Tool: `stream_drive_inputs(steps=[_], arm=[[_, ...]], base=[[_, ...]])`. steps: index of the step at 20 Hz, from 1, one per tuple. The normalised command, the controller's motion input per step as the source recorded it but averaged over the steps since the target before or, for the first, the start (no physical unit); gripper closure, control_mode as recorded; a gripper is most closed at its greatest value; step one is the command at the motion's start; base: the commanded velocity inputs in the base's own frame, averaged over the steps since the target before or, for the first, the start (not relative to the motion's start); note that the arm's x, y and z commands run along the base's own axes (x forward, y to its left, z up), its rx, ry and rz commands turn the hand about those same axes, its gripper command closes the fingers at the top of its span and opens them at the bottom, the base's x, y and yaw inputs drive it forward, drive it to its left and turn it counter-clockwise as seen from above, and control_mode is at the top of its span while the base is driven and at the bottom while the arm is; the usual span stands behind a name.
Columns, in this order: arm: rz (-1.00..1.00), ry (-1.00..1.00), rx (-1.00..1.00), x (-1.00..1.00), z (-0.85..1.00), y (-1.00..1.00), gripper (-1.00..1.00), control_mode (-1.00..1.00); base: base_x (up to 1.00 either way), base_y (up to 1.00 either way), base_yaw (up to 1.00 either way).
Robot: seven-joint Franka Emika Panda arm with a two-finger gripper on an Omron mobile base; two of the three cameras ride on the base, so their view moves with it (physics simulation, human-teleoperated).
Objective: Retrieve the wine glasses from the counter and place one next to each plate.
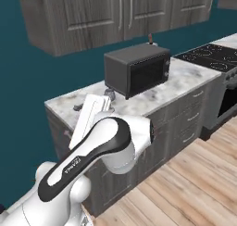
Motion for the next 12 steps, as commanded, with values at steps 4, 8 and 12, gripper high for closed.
stream_drive_inputs(steps=[4, 8, 12], arm=[[0.0, 0.0, 0.0, 0.0, 0.0, 0.0, -1.0, 1.0], [0.0, 0.0, 0.0, 0.0, 0.0, 0.0, -1.0, 1.0], [0.0, 0.0, 0.0, 0.0, 0.0, 0.0, -1.0, 1.0]], base=[[0.41, 0.24, -0.3], [0.03, -0.66, -0.17], [0.14, -0.8, -0.05]])
